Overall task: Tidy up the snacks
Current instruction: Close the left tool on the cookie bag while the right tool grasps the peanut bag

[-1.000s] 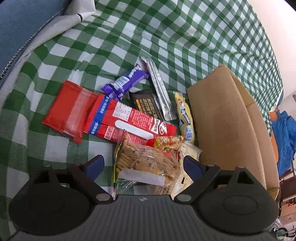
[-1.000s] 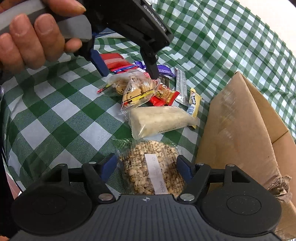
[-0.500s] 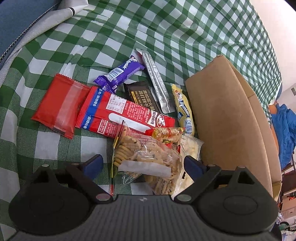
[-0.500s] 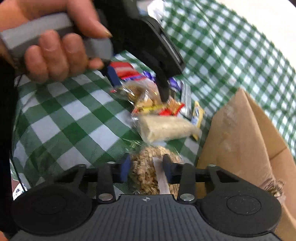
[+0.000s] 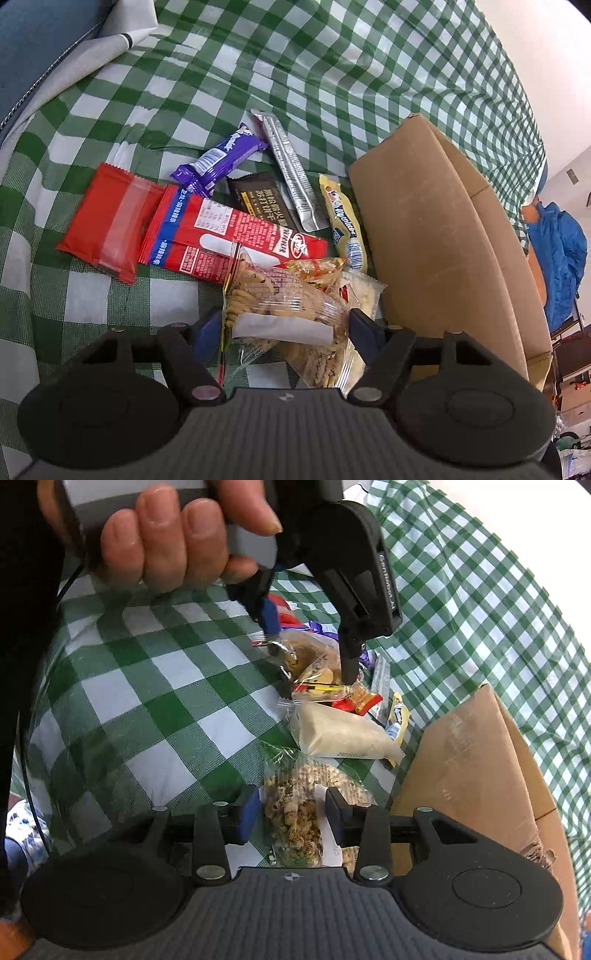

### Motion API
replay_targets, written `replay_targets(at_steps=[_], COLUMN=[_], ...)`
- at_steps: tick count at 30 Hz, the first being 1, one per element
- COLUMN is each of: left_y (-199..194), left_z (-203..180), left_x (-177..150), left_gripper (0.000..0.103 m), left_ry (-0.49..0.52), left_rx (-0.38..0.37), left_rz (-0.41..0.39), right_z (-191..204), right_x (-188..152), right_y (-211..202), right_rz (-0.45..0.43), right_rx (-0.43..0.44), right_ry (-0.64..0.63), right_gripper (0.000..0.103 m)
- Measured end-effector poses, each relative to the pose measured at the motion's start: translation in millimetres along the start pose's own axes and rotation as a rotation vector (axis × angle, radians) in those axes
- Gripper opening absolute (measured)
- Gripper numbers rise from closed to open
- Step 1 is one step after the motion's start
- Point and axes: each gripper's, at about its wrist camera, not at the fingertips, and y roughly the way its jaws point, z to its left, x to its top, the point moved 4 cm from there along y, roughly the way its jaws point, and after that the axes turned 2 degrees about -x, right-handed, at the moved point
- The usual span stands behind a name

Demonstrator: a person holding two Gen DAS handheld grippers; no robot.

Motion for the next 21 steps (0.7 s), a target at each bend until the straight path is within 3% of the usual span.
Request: replay_targets(at_steps=[4, 5, 6, 11, 14, 16, 18, 20, 21], left_y=[-2, -3, -4, -9, -12, -12, -12, -11, -11], left_z=[-1, -1, 0, 4, 6, 7, 6, 5, 4], left_x=[2, 3, 3, 4, 4, 3, 3, 3, 3], left_gripper=[0.077, 0.077, 0.077, 0.077, 0.077, 0.077, 0.077, 0.077, 0.077], left_ry=[0.005, 0.002, -0.001, -0.012, -0.014, -0.015, -0.013, -0.01, -0.006], left_rx=[0.004, 0.004, 0.006, 0.009, 0.012, 0.014, 0.016, 0.015, 0.015], left_rz=[-0.009, -0.012, -0.014, -0.024, -0.026, -0.026, -0.022, -0.02, -0.019], right_z=[0, 2, 5, 22, 20, 11, 1, -9, -14], right_x=[2, 3, 5, 11, 15, 16, 14, 10, 8], right_y=[-2, -4, -7, -18, -25, -27, -31, -37, -40], right_rz=[-0.027, -0.051, -0.069, -0.135, -0.158, -0.114, -0.05, 0.001, 0.015], right_rx=[0.006, 0.018, 0.018, 0.082, 0.012, 0.001, 0.01, 0.032, 0.032], right_ry=[-0.001, -0.015, -0.031, -0.075, -0.059, 0.011, 0.142, 0.287, 0.371], right_gripper=[0.024, 0.003, 0.0, 0.0, 0.0, 0.0, 0.009, 0.039, 0.046])
